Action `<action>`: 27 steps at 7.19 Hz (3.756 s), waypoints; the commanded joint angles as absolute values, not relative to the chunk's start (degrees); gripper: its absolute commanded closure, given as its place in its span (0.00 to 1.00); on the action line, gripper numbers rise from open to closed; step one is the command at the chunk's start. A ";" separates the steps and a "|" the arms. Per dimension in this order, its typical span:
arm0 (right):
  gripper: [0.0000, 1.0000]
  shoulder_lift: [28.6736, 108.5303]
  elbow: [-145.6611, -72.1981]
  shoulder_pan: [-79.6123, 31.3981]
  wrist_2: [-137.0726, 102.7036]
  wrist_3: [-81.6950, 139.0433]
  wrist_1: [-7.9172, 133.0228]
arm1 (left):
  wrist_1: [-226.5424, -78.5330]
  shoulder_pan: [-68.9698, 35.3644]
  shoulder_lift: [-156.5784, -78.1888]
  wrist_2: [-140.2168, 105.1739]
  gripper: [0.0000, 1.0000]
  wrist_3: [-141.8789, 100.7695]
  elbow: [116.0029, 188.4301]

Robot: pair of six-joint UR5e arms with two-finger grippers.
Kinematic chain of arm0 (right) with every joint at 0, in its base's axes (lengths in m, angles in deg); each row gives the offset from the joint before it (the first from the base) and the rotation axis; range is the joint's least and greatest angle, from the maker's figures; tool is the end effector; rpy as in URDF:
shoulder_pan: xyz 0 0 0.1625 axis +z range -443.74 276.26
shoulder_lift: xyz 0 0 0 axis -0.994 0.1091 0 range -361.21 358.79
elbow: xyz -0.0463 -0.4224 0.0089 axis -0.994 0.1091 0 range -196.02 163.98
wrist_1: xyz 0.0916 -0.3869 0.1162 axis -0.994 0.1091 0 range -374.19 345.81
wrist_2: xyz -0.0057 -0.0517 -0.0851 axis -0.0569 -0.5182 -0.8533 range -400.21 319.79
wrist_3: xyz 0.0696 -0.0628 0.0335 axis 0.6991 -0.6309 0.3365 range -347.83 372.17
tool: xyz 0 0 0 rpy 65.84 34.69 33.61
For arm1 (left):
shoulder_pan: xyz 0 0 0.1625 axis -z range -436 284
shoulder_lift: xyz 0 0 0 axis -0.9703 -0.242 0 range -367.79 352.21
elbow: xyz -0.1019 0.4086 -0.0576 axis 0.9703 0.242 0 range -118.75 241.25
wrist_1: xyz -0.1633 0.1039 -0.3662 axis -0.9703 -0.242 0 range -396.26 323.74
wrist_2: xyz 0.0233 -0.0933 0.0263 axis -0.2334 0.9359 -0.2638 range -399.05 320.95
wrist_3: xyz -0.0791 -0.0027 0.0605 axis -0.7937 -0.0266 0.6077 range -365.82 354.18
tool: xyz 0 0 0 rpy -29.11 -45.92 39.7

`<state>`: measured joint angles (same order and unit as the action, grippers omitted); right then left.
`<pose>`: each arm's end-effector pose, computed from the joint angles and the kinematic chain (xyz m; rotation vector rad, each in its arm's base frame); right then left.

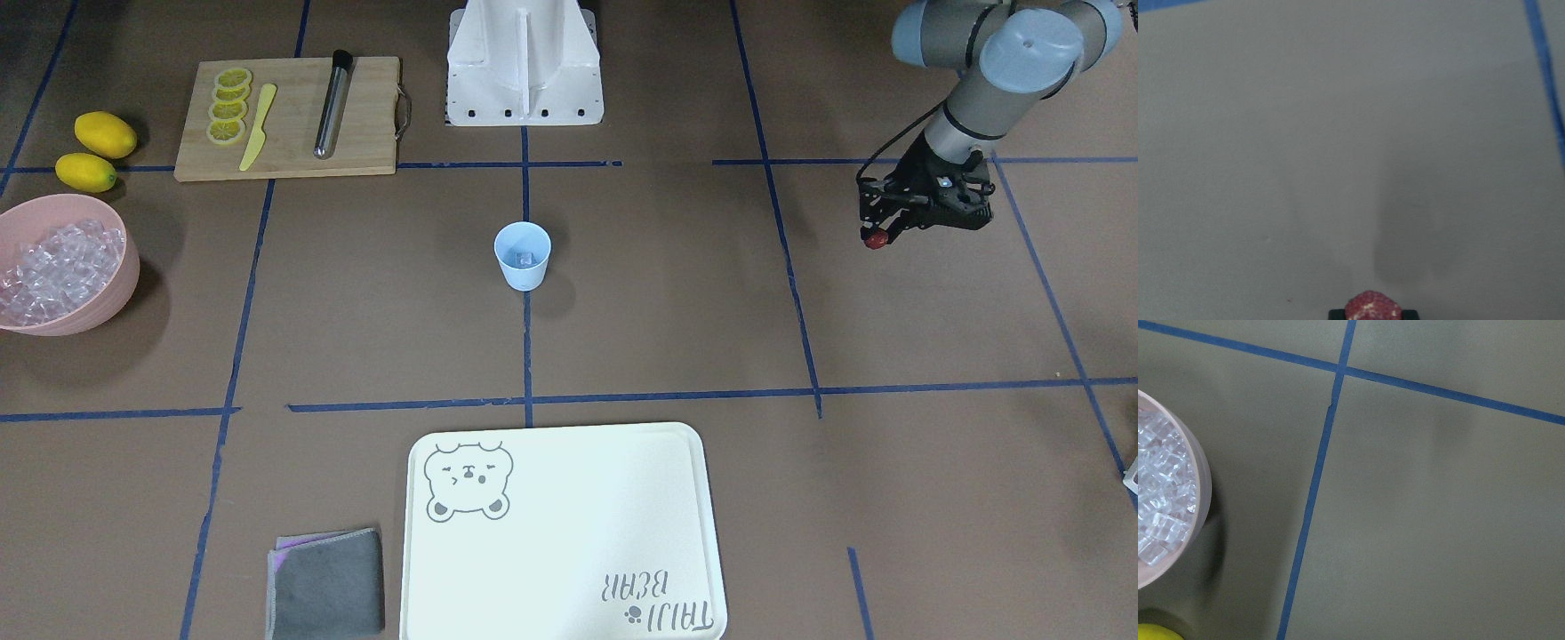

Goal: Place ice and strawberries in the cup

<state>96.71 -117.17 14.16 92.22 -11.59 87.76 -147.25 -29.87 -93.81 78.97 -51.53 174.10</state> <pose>0.1233 -0.4075 0.6492 0.0620 -0.7519 -0.2073 0.2665 -0.4020 0.4632 0.1532 0.8128 0.1399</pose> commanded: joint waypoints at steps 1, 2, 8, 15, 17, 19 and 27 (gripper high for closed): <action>0.01 96.53 -117.36 14.52 92.16 -11.56 87.76 | -125.21 -29.86 -105.46 78.55 0.99 -52.31 182.07; 0.01 96.44 -117.27 14.52 92.16 -11.64 87.76 | -119.63 -30.29 -111.35 78.28 0.99 -56.15 182.71; 0.01 96.35 -116.92 14.52 92.16 -11.56 87.85 | -106.83 -51.21 -142.12 61.33 1.00 -85.62 169.68; 0.01 96.35 -116.92 14.52 92.16 -11.56 87.76 | -111.23 -51.04 -152.46 61.67 0.45 -87.84 155.03; 0.01 96.35 -116.92 14.52 92.24 -11.56 87.76 | -111.14 -50.78 -152.28 61.84 0.01 -87.56 155.03; 0.01 96.44 -117.01 14.52 92.24 -11.56 87.85 | -111.14 -50.60 -152.28 61.84 0.01 -87.13 155.11; 0.01 96.70 -116.66 14.52 92.33 -11.65 87.85 | -110.53 -21.40 -116.74 84.57 0.01 -30.98 177.87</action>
